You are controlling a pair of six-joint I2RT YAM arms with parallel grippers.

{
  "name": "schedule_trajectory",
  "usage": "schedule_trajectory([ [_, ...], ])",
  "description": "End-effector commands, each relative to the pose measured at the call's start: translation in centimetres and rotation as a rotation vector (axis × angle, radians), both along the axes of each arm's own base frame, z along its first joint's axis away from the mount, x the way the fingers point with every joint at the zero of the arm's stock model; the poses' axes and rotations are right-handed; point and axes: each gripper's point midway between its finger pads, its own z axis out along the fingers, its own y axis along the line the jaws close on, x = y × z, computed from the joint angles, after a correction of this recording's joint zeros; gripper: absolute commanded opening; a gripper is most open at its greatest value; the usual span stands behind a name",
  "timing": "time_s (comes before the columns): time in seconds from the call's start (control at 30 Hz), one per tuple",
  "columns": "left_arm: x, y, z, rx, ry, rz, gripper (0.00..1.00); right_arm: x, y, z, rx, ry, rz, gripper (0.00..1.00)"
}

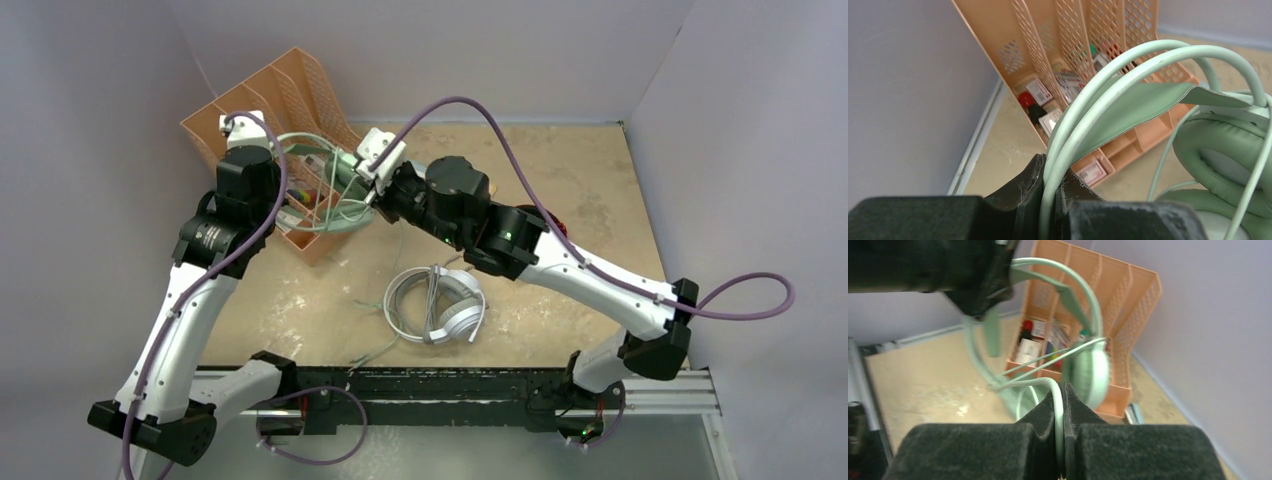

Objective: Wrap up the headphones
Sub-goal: Wrap the headphones cable around the headphones.

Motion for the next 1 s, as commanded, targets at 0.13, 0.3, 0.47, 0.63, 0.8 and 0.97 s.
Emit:
schedule_trajectory([
  [0.13,-2.5,-3.5,1.0,-0.110,-0.028,-0.247,0.00,5.7,-3.8,4.0,-0.045,-0.137,-0.127,0.04],
  [0.3,-3.6,-5.1,1.9,-0.154,-0.048,-0.355,0.00,7.9,-4.4,4.4,-0.060,-0.187,-0.127,0.09],
  [0.47,-4.9,-7.1,2.6,-0.182,-0.053,-0.492,0.00,9.7,-5.0,4.1,-0.134,-0.222,-0.135,0.11],
  [0.63,-5.1,-7.2,3.1,-0.181,-0.055,-0.500,0.00,9.4,-6.7,4.6,-0.204,-0.227,-0.168,0.22],
  [0.8,-5.4,-8.6,3.2,-0.192,-0.047,-0.588,0.00,10.3,-7.8,3.9,-0.216,-0.225,-0.176,0.21],
  [0.97,-6.3,-10.2,4.3,-0.242,-0.081,-0.679,0.00,12.0,-7.6,2.0,-0.121,-0.152,-0.047,0.19],
])
